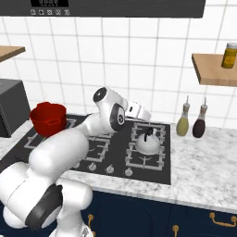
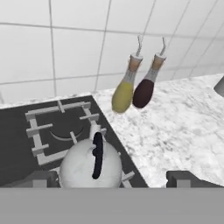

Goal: Pick the kettle from the counter and place it on a stove burner. Then turn the burner on.

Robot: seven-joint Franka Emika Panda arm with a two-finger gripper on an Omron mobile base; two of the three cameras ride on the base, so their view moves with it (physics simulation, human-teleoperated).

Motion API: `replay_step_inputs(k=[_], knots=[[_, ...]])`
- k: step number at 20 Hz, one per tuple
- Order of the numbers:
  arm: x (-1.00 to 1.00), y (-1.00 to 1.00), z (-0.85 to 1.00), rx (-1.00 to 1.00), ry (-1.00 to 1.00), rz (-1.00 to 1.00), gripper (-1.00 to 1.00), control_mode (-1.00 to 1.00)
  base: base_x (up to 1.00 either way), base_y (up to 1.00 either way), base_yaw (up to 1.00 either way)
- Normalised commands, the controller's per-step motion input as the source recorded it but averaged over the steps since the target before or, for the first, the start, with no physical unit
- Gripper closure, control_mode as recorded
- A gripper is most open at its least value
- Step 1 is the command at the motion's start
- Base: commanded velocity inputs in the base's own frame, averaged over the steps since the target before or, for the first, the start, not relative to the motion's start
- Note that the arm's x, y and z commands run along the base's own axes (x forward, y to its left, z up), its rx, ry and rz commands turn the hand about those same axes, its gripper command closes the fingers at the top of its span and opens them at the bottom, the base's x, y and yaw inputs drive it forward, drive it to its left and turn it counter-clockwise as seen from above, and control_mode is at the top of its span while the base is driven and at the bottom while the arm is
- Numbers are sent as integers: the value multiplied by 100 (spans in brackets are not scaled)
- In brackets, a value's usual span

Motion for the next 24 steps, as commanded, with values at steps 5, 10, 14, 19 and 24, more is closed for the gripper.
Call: replay_step_inputs(k=[5, 10, 14, 19, 24], knots=[[-100, 26, -8, 0, 10, 14, -100, -100, 0, 0, 0], [-100, 12, -99, 1, 21, 26, -100, -100, 0, 0, 0], [-78, 4, -100, 9, 18, 24, -100, -100, 0, 0, 0], [5, -1, -43, 8, 4, 5, -100, -100, 0, 0, 0], [72, -3, -24, 1, 7, -2, -100, -100, 0, 0, 0]])
